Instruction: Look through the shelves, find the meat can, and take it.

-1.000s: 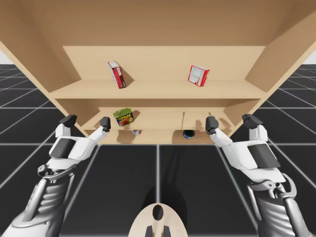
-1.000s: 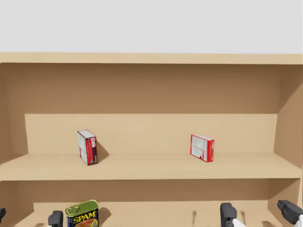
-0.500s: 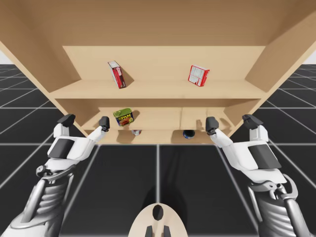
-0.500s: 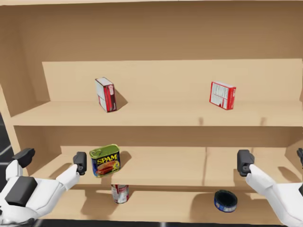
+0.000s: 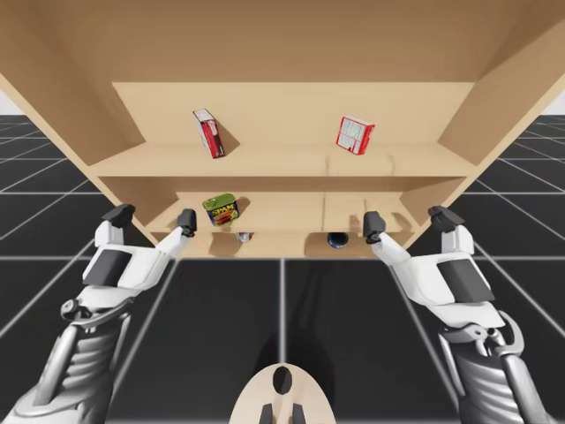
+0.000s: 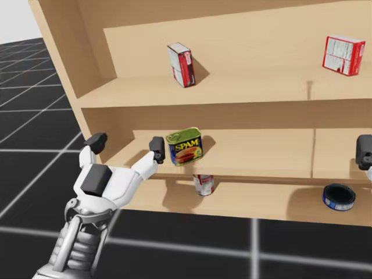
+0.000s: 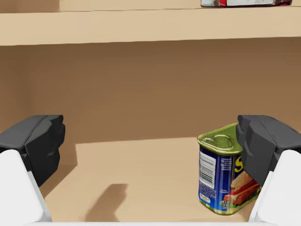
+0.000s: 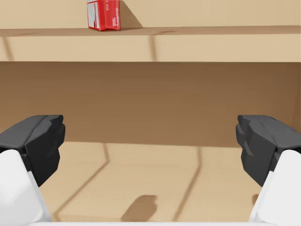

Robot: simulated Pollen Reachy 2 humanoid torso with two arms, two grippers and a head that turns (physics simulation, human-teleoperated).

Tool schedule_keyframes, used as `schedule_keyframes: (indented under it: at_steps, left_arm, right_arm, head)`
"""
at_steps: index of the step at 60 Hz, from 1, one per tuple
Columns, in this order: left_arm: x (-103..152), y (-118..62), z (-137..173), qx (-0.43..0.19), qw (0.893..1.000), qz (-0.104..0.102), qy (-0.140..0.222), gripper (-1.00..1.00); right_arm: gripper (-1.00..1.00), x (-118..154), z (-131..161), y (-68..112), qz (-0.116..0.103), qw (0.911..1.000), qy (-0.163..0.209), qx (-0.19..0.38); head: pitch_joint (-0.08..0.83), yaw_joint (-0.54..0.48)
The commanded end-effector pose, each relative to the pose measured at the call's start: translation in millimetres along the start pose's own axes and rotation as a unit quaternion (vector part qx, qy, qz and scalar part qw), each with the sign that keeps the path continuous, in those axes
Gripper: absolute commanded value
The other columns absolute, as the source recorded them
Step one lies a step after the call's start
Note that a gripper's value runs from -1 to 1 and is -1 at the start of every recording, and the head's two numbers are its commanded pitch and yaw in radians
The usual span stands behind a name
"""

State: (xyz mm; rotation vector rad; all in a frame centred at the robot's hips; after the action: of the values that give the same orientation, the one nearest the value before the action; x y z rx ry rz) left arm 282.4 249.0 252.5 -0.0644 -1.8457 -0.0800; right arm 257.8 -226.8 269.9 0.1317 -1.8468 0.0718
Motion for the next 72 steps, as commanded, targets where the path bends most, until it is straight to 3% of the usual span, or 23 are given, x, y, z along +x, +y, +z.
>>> schedule_keyframes:
  at_steps: [1, 2, 4, 10, 14, 18, 34, 37, 56, 72]
  left_arm:
    - [7, -3.8, 4, -0.028, 0.999, 0.024, 0.008, -1.00]
    - [7, -3.8, 4, -0.028, 0.999, 0.024, 0.008, -1.00]
    - [14, -3.5, 6, -0.068, 0.996, 0.058, 0.027, -1.00]
    - [21, -3.3, 5, -0.125, 0.987, 0.078, 0.057, -1.00]
    - [16, -3.1, 0, -0.152, 0.983, 0.056, 0.082, -1.00]
    - [9, -0.9, -9, -0.181, 0.976, 0.055, 0.107, -1.00]
    - [-5, 9.7, -43, -0.223, 0.966, 0.035, 0.128, -1.00]
    - [-10, 11.5, -51, -0.216, 0.968, 0.021, 0.129, -1.00]
    - [-39, 10.7, -95, -0.248, 0.953, 0.040, 0.169, -1.00]
    - [-55, -1.2, -116, -0.252, 0.950, 0.038, 0.182, -1.00]
  right_arm:
    - [-1.00, -2, 0, 2.0, -0.004, 1.0000, 0.002, -0.003]
    - [-1.00, -2, 0, 2.0, -0.004, 1.0000, 0.002, -0.003]
    - [-1.00, -2, 0, 1.6, -0.004, 1.0000, 0.002, -0.004]
    - [-1.00, -3, 0, 1.7, -0.004, 1.0000, 0.005, -0.006]
    - [-1.00, -3, 0, 1.3, -0.004, 1.0000, 0.005, -0.007]
    - [-1.00, -3, 0, 0.4, -0.004, 1.0000, 0.003, -0.007]
    - [-1.00, -4, -2, -1.0, -0.004, 0.9999, 0.003, -0.009]
    - [-1.00, -4, -2, -1.1, -0.003, 0.9999, 0.003, -0.010]
    - [-1.00, -4, -2, -3.9, -0.008, 0.9999, -0.001, -0.010]
    - [-1.00, -3, -2, -5.6, -0.011, 0.9999, -0.003, -0.011]
  head:
    - [0.423, 0.25]
    - [0.423, 0.25]
    - [0.421, 0.25]
    - [0.420, 0.25]
    - [0.421, 0.25]
    - [0.419, 0.26]
    - [0.414, 0.26]
    - [0.414, 0.26]
    - [0.410, 0.25]
    - [0.413, 0.25]
